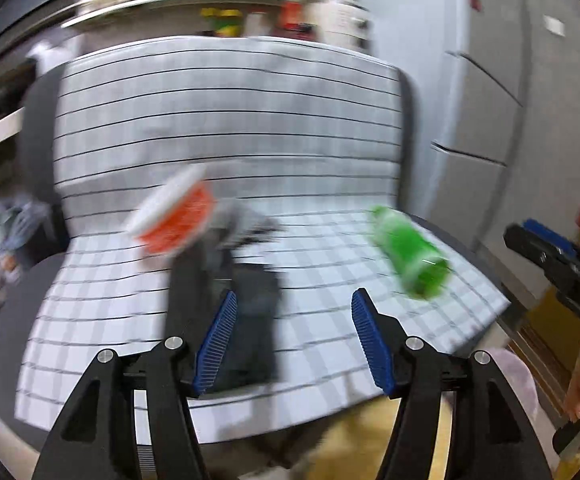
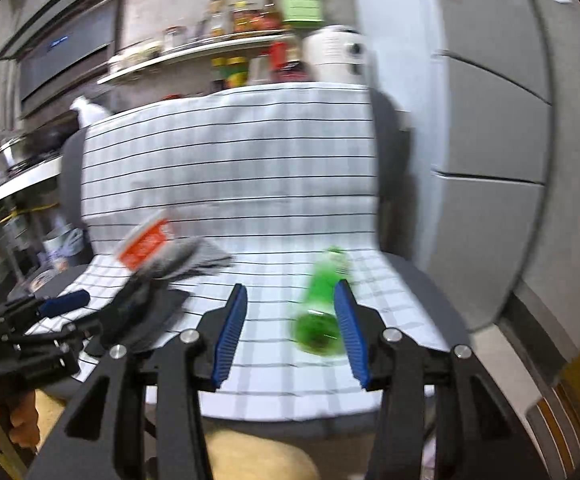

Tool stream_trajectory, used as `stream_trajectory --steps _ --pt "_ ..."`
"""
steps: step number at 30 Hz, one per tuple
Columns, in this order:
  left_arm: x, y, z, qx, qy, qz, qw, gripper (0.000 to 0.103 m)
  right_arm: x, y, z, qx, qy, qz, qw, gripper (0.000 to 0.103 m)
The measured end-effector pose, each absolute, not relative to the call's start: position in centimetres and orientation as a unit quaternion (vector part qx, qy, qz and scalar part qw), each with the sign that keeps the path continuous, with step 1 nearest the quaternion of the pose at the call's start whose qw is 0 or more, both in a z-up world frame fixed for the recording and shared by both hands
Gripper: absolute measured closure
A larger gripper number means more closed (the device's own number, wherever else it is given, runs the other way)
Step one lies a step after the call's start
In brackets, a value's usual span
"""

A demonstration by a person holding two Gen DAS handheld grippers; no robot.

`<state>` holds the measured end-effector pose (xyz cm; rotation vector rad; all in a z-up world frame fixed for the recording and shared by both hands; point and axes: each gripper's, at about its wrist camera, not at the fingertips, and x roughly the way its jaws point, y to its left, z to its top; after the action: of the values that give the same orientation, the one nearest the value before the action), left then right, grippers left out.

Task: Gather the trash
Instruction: 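Swing both tools back toward the chair, then grasp the white-orange bowl rim with the right gripper and lift it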

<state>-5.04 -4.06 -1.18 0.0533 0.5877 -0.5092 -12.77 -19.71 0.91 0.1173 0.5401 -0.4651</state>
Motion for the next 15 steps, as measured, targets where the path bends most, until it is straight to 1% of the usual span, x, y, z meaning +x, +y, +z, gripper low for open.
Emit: stream_trajectory --steps 4,8,15 --pt "-2.9 0.3 -1.1 0.010 0.286 -0.194 0.938 0.038 -8.4 -17.5 0.3 0.037 0.279 -0.188 0.941 0.053" --pt "0.2 3.7 -1.2 -0.004 0.295 -0.144 0.945 0.038 -3.0 -15.7 -0.4 0.027 0.294 -0.147 0.944 0.053" --pt "5.3 7.4 -1.2 -0.021 0.301 -0.081 0.950 0.038 7.5 -12.9 -0.8 0.005 0.309 -0.107 0.945 0.053"
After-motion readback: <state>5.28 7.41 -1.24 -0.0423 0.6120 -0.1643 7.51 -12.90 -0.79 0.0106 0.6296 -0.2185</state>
